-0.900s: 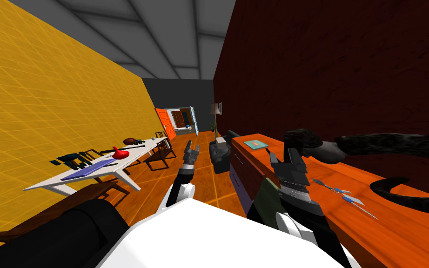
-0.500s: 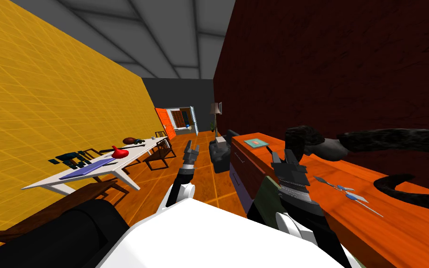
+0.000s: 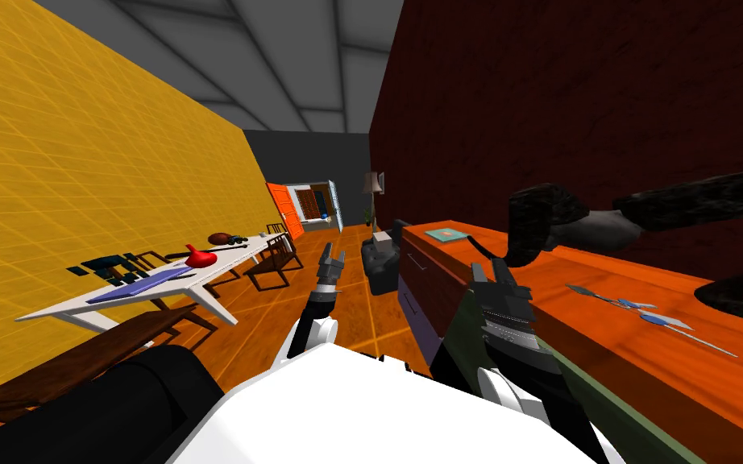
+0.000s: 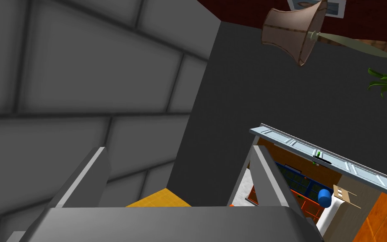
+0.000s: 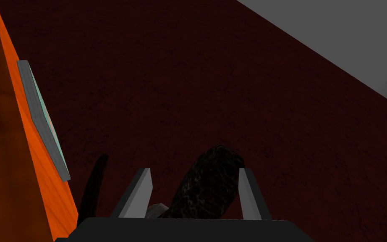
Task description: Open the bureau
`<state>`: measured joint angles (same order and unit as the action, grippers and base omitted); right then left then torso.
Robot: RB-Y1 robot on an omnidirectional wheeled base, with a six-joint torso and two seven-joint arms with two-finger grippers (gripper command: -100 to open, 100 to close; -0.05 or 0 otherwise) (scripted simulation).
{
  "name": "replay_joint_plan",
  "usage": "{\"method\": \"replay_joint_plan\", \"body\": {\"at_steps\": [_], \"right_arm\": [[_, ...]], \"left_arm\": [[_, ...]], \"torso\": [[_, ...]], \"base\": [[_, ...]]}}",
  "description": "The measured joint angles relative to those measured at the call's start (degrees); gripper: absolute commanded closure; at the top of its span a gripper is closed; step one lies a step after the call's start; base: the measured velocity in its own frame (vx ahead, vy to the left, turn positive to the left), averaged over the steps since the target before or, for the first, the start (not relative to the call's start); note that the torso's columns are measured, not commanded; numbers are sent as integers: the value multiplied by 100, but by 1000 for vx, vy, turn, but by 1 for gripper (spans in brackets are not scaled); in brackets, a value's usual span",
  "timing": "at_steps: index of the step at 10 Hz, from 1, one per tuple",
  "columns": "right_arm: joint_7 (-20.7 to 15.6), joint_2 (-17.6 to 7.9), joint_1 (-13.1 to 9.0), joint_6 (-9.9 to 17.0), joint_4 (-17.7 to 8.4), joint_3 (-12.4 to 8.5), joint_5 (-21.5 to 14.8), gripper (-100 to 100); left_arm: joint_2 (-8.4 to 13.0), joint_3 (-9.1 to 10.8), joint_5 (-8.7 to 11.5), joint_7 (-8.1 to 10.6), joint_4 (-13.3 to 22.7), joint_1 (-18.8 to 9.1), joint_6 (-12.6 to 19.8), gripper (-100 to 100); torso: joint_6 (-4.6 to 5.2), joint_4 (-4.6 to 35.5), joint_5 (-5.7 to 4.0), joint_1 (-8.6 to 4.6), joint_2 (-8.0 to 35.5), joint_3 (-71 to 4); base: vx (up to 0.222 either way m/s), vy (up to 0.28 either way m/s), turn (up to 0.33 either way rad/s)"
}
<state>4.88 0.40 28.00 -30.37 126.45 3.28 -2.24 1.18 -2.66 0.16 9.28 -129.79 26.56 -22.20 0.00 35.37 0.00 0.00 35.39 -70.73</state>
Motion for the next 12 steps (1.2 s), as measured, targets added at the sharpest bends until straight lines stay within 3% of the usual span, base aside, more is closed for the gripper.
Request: {"method": "replay_joint_plan", "body": {"at_steps": [1,3,7,12], "right_arm": [[0,0,0,0,0,0,0,-100],[-105,-229,85,20,13,-35,-60,-100],[-573,-678,476,67,51,-227,-295,-100],[-1313,-896,1172,71,113,-490,-691,-100]], "left_arm": [[0,0,0,0,0,0,0,0],[0,0,0,0,3,1,1,0],[0,-1,0,0,3,1,1,0],[0,0,0,0,3,1,1,0]], "torso": [[0,423,0,0,423,-846],[0,668,0,1,667,-1354],[-1,690,0,2,687,-1386],[-1,692,1,2,692,-1382]], "base": [[11,4,69],[15,7,104],[30,13,210],[32,11,184]]}}
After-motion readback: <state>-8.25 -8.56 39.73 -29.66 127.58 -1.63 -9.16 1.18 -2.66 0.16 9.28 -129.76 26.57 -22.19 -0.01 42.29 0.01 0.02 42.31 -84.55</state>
